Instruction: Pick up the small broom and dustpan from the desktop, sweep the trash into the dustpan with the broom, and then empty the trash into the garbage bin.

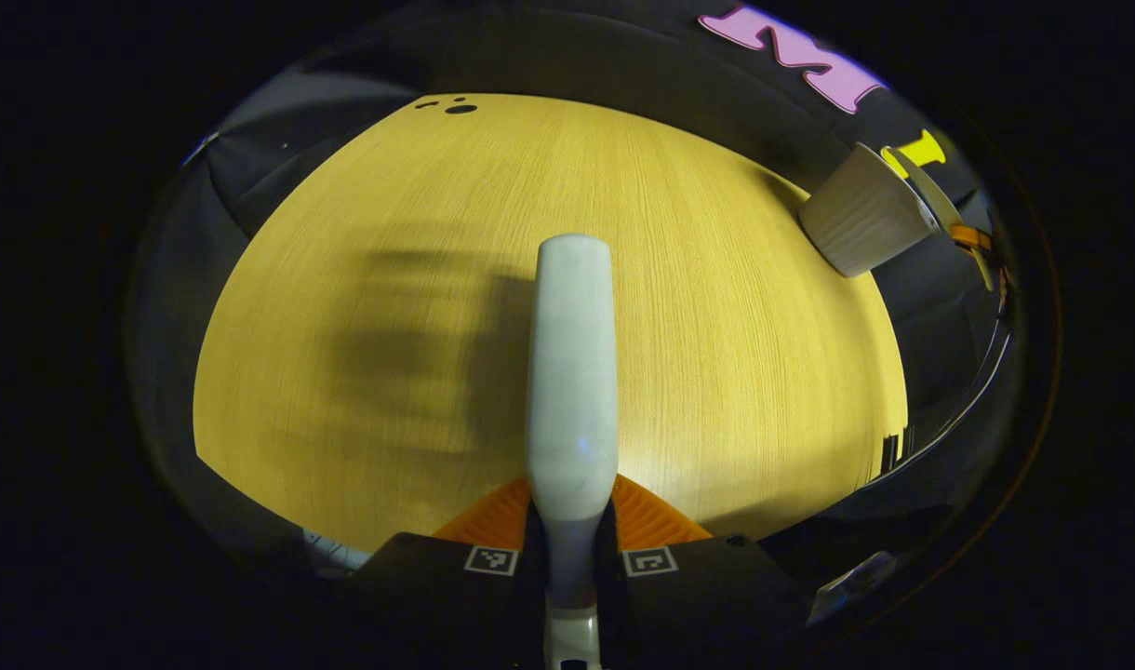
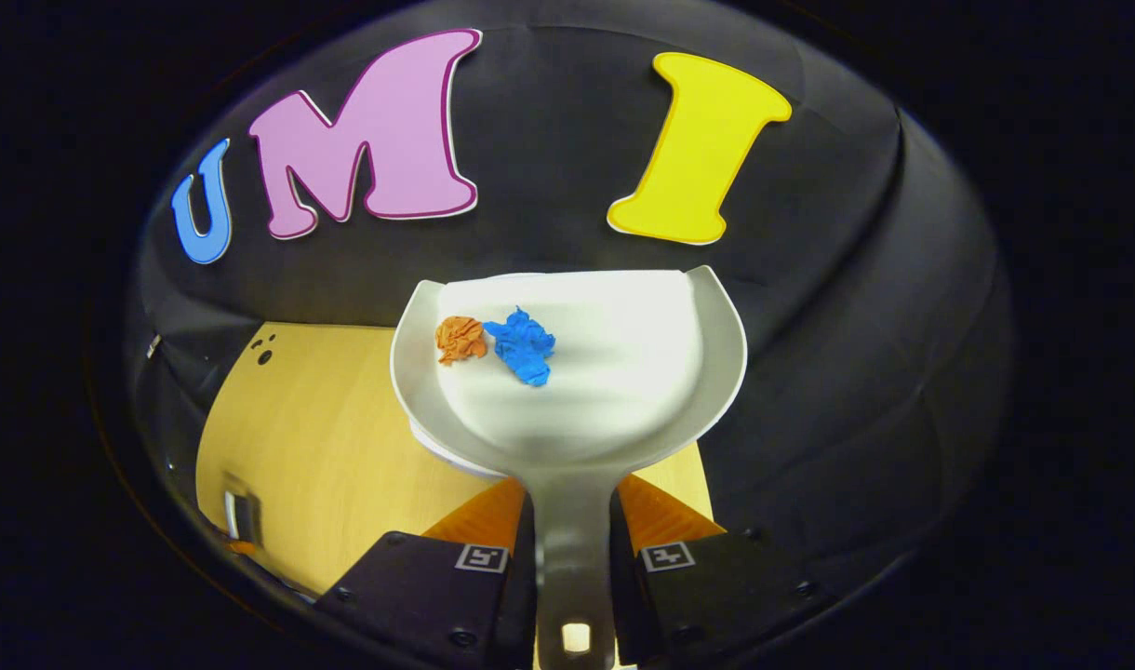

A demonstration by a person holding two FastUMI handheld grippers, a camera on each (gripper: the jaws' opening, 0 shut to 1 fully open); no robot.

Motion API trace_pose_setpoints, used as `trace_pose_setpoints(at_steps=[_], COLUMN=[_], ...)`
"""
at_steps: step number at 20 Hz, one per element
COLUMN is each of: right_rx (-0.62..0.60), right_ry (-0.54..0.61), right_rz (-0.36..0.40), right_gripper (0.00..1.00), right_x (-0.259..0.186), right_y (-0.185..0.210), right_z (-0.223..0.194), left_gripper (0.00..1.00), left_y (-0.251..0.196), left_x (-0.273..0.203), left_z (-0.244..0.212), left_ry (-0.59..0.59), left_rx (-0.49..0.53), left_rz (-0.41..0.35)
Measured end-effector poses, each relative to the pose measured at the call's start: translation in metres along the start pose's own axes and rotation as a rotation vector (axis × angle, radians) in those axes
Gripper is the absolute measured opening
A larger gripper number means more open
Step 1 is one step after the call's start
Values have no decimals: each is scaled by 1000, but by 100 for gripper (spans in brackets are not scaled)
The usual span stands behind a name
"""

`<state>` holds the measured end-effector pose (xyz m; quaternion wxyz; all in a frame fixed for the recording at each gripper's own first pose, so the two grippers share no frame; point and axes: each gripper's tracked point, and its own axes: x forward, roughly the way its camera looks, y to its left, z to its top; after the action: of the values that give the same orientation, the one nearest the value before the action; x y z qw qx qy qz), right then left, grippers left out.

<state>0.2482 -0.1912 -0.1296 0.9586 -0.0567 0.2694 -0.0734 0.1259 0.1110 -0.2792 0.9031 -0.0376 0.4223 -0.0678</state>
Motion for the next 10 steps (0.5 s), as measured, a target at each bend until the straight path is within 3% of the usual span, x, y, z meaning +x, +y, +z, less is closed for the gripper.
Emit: trace_pose_setpoints(at_steps=[2,6,10], right_rx=[-70,-167,-375], right_ry=[-34,-45,-66], right_rz=[-86,-190,-325], right_gripper=[40,37,37], right_x=[8,25,29], right_y=[-13,-25,-33], right_z=[8,9,14], left_gripper=[27,27,27], left_y=[2,5,8], left_x=[1,-4,-10], left_z=[1,2,5], left_ry=[-4,-20,-41], left_rx=[-30,-70,-119], left_rz=[-4,3,0])
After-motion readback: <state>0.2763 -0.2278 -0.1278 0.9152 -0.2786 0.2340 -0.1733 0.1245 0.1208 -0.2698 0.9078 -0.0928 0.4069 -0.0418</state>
